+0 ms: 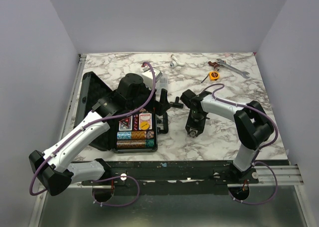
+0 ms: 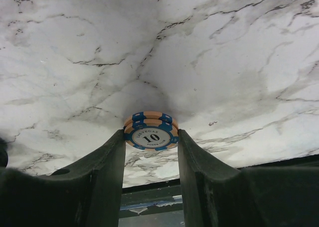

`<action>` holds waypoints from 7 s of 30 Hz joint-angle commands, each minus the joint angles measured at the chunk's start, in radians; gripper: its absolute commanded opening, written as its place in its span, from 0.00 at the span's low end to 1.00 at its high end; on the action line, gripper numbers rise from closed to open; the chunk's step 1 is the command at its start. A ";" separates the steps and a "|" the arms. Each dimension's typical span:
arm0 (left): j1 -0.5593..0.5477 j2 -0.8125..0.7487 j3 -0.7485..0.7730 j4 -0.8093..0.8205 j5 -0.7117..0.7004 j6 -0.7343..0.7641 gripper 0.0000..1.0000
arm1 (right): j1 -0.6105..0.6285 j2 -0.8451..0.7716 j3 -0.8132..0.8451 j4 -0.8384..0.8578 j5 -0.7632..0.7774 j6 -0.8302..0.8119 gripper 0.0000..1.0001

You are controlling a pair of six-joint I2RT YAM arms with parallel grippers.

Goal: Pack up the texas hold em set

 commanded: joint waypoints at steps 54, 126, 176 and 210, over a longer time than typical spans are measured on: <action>-0.114 0.250 -0.663 1.273 -0.127 -0.681 0.77 | -0.102 -0.069 0.289 -0.003 -0.103 0.226 0.01; -0.062 0.313 -0.459 0.967 -0.140 -0.448 0.00 | -0.112 -0.339 0.131 0.257 0.018 -0.018 0.98; -0.047 0.210 -0.229 -0.276 -0.341 -0.416 0.00 | -0.120 -0.530 -0.226 0.457 0.202 -0.311 1.00; -0.065 0.237 -0.221 -0.271 -0.321 -0.440 0.52 | -0.120 -0.517 -0.286 0.446 0.120 -0.263 0.98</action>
